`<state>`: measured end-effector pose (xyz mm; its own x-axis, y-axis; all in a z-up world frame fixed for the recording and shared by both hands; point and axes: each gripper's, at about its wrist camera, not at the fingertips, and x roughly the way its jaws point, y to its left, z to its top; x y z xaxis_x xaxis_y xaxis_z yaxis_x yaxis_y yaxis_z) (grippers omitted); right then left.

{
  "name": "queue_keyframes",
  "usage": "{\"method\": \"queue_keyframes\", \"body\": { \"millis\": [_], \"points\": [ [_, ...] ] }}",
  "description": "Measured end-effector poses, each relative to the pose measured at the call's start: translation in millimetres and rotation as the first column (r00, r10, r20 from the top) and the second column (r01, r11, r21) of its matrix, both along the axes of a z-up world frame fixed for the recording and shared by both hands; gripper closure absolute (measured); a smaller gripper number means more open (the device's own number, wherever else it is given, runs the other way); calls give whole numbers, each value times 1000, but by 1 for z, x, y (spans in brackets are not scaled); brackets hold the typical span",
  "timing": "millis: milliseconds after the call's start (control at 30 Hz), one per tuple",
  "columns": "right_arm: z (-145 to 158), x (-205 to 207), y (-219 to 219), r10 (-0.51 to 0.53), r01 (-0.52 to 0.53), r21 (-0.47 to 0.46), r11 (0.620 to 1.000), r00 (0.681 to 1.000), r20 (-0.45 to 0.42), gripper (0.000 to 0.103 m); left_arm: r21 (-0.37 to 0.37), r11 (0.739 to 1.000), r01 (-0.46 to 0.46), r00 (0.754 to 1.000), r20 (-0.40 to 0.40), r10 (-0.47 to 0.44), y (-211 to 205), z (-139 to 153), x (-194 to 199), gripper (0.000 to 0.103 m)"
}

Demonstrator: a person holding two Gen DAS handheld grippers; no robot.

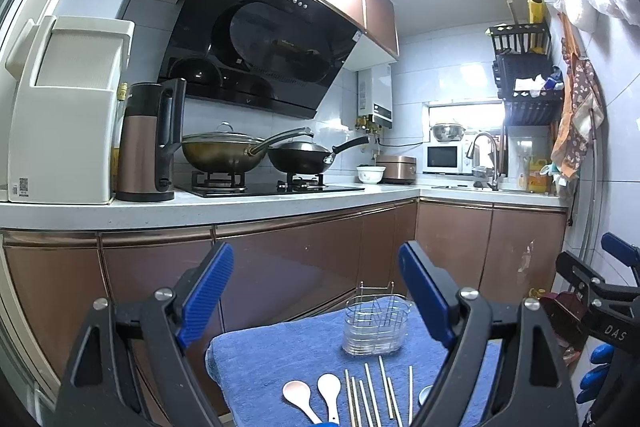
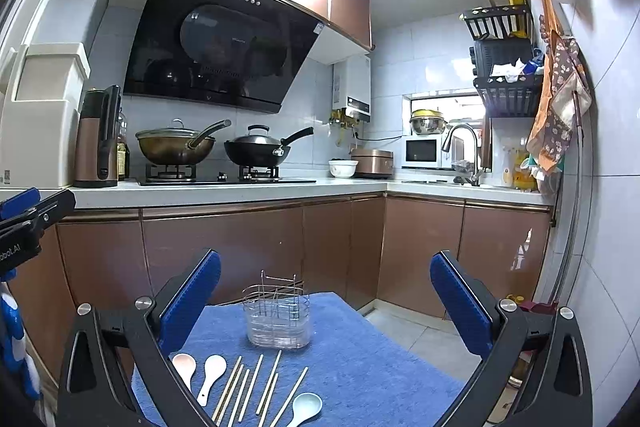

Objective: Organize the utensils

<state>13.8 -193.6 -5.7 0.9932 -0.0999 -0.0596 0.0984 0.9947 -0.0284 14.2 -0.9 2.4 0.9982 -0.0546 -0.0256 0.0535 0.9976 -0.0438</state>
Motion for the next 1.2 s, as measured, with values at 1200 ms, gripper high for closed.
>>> {"method": "queue_keyframes", "body": {
  "millis": [1200],
  "points": [
    [-18,32,-12,44,-44,4,999,999,-31,0,-121,986,-111,987,103,124,12,-4,26,19]
  ]
}}
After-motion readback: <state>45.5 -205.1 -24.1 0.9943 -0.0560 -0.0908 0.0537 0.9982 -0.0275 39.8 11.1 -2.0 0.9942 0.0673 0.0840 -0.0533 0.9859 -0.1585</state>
